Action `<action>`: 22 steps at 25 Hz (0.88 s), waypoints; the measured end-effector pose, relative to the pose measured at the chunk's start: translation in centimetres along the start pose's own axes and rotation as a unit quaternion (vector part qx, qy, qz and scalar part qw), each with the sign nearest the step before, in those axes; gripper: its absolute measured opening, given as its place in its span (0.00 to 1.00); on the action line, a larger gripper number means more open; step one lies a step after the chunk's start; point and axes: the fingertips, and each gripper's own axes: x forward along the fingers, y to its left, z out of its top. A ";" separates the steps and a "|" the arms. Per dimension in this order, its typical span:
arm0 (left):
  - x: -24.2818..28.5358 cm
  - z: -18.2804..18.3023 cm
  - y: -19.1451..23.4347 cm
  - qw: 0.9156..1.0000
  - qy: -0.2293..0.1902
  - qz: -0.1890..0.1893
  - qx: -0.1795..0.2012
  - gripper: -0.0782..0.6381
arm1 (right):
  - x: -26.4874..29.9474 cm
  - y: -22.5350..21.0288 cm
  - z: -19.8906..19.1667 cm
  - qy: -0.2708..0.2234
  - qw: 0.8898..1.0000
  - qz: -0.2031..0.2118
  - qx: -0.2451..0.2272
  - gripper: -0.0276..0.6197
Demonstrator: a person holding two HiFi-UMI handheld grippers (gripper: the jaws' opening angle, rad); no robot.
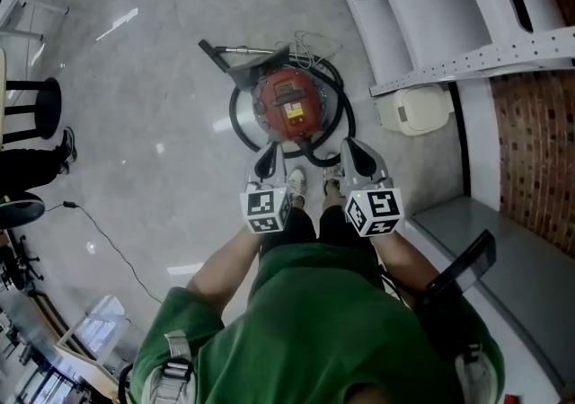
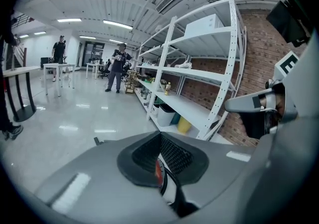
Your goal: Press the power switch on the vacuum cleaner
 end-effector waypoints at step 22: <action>9.9 -11.7 1.8 0.991 0.092 0.092 -0.028 0.12 | 12.7 -5.5 -10.6 0.101 0.991 0.089 -0.021 0.05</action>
